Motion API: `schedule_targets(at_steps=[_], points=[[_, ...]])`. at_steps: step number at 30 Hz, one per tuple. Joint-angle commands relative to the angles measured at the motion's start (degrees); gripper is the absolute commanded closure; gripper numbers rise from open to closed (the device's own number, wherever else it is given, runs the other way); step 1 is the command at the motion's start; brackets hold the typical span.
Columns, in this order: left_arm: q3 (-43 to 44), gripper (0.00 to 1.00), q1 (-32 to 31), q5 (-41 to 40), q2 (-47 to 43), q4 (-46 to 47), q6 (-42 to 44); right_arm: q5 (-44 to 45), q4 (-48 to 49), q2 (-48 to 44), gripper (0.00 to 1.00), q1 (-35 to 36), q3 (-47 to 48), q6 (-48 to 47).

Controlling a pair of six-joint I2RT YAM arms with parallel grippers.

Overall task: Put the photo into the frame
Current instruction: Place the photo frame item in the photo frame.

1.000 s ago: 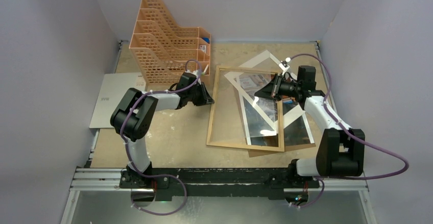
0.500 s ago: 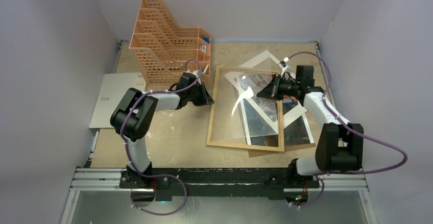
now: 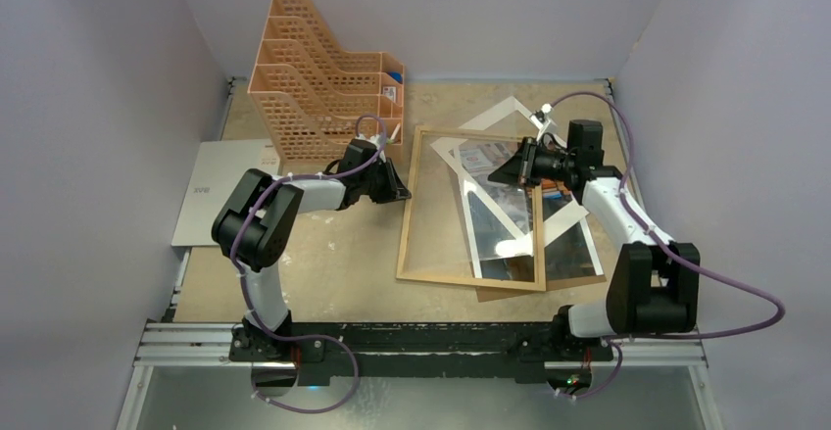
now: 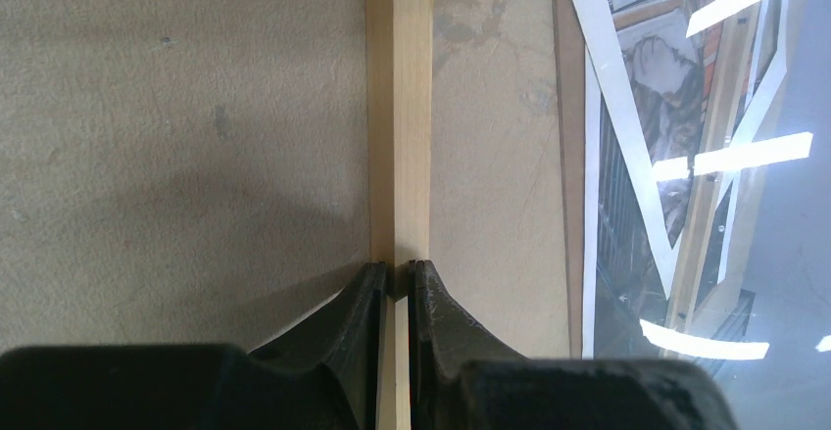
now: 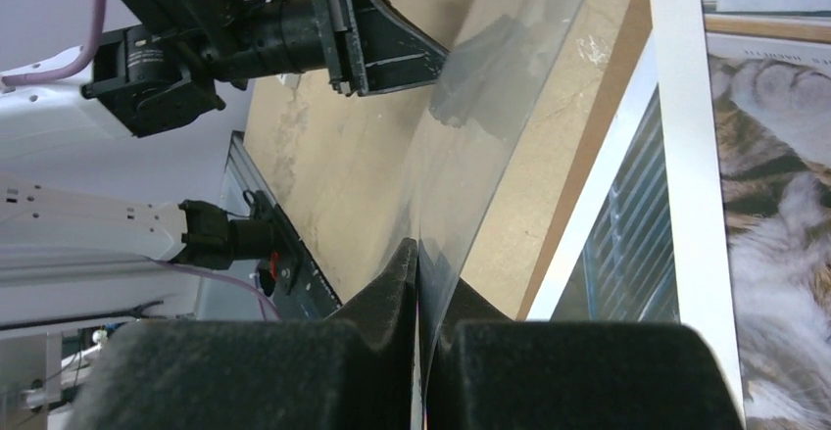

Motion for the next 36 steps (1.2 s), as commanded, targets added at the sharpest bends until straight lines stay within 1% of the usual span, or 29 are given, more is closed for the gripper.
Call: schedule_targets(at_steps=[1,11,18,20,23,26,29,33,36], points=[[-1.68,0.89,-0.54,-0.42,2.05,-3.85,0.73,-3.91,1.35,-3.06,0.98,0.76,0.8,-1.04],[-1.36,0.88,-0.51,-0.55,2.49,-3.83,0.73,-6.02,1.77,-4.31,0.98,0.73,-0.04,-0.72],[-1.11,0.87,-0.46,-0.42,2.74,-3.94,0.82,-5.28,2.05,-3.76,0.98,0.76,0.43,-1.51],[-1.06,0.87,-0.45,-0.82,2.74,-4.12,0.82,-3.02,1.29,-3.29,0.98,0.72,0.61,-1.57],[-1.01,0.89,-0.46,-3.28,2.05,-5.24,0.69,2.91,-2.6,-0.61,0.98,0.73,0.41,-2.84],[-1.21,0.91,-0.18,-7.04,0.96,-6.98,0.51,10.79,-5.93,1.29,0.98,0.78,-0.64,-3.58],[-1.21,0.91,0.27,-7.31,0.64,-7.29,0.73,19.32,-8.5,2.65,0.98,0.63,-0.82,-2.98],[-0.64,0.91,0.42,-5.44,1.6,-6.86,0.73,21.35,-7.74,3.73,0.96,0.63,-1.04,-3.22],[-0.56,0.91,0.42,-6.27,1.28,-7.16,0.62,21.98,-7.59,4.21,0.96,0.63,-0.99,-2.63]])
